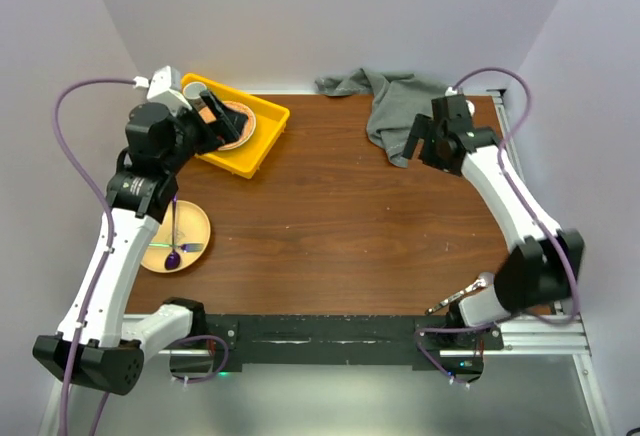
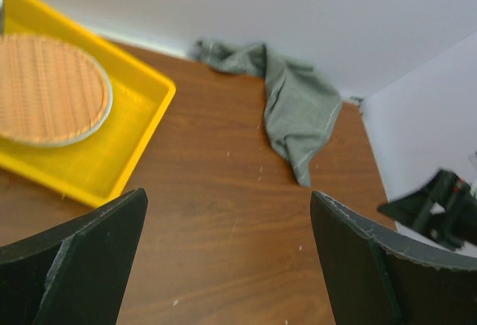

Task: Fold the napkin, place the utensils inside, and roll it up
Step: Move the napkin to the centre of the board

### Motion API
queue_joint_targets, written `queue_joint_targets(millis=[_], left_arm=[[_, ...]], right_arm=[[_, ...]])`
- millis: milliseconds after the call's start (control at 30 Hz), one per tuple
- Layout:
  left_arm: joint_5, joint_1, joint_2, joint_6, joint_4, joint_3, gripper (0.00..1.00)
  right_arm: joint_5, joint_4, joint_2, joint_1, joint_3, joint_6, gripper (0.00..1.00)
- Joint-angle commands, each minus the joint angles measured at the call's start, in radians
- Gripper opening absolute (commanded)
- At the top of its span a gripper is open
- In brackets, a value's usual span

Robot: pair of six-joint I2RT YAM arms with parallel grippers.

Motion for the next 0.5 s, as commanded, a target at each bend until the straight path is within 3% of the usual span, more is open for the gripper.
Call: queue_joint_targets(millis=[0,233,467], left_arm=[[0.083,0.002,-0.033,-0.048,-0.092,-0.058,0.97],[0.109,0.002,-0.102,-0.034,-0.129,-0.125,0.95],[0.112,0.002,-0.075,0.004,-0.171,-0.053,0.95]], right_arm=[[0.014,0.090,0.176,-0.024,0.118,0.051,0.98],[-0.067,0.196,0.501,-0.026,0.319,0.017,0.97],[-0.128,0.253,0.721,-0.027,0.468,-0.021,0.76]])
